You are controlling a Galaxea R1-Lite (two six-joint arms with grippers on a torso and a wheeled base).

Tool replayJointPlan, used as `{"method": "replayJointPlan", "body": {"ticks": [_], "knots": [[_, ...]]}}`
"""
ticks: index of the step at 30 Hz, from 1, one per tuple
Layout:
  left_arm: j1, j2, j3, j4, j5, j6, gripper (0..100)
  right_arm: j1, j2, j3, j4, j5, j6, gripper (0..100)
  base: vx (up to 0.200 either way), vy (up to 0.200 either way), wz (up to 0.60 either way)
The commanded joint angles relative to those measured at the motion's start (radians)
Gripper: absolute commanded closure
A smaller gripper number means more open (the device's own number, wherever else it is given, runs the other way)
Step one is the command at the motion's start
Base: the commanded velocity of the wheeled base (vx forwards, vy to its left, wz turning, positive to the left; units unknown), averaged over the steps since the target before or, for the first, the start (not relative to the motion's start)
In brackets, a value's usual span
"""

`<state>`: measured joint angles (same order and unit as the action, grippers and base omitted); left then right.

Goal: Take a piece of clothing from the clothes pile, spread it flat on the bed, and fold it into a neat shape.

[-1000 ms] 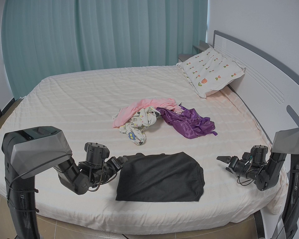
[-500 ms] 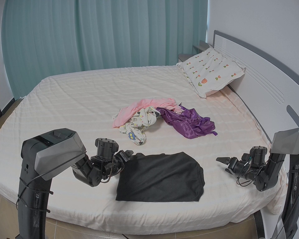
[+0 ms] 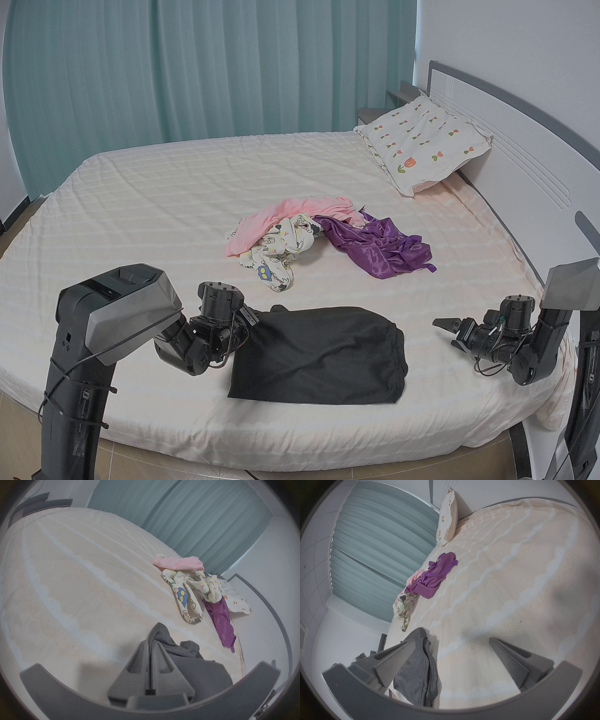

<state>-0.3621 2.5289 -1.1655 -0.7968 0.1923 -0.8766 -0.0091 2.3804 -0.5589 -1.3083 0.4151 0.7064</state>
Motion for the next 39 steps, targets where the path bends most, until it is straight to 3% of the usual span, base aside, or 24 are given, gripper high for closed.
{"method": "replayJointPlan", "body": {"ticks": [1,11,12,18,26,32,33,34,39], "knots": [[0.002,0.014,-0.019,-0.004,0.009,-0.038,100,0.001,0.002,0.001,0.000,0.001,-0.001,0,0.000,0.000,0.00],[0.005,0.010,-0.008,-0.002,0.006,-0.055,100,0.000,0.002,-0.001,0.000,0.001,-0.001,0,0.000,0.000,0.00],[0.006,0.010,-0.008,-0.002,0.006,-0.056,0,0.000,0.002,-0.001,0.000,0.001,-0.001,0,0.000,0.000,0.00],[0.032,-0.047,0.035,-0.007,0.004,-0.076,0,-0.002,-0.015,0.001,0.000,-0.001,-0.002,0,0.000,0.000,0.00],[0.088,-0.257,0.198,-0.012,-0.033,-0.087,0,-0.006,-0.175,0.040,0.000,-0.032,-0.011,0,0.000,0.000,0.00],[0.107,-0.542,0.503,-0.151,-0.108,-0.030,0,0.005,-0.435,0.226,0.000,-0.048,-0.018,0,0.000,0.000,0.00],[0.107,-0.542,0.503,-0.151,-0.108,-0.030,0,0.005,-0.435,0.226,0.000,-0.048,-0.018,0,0.000,0.000,0.00],[0.107,-0.619,0.613,-0.228,-0.125,-0.005,0,-0.005,-0.504,0.300,-0.012,-0.048,-0.031,0,0.000,0.000,0.00],[0.107,-0.792,0.882,-0.446,-0.125,0.119,0,-0.015,-0.748,0.505,-0.083,-0.045,-0.062,0,0.000,0.000,0.00]]}}
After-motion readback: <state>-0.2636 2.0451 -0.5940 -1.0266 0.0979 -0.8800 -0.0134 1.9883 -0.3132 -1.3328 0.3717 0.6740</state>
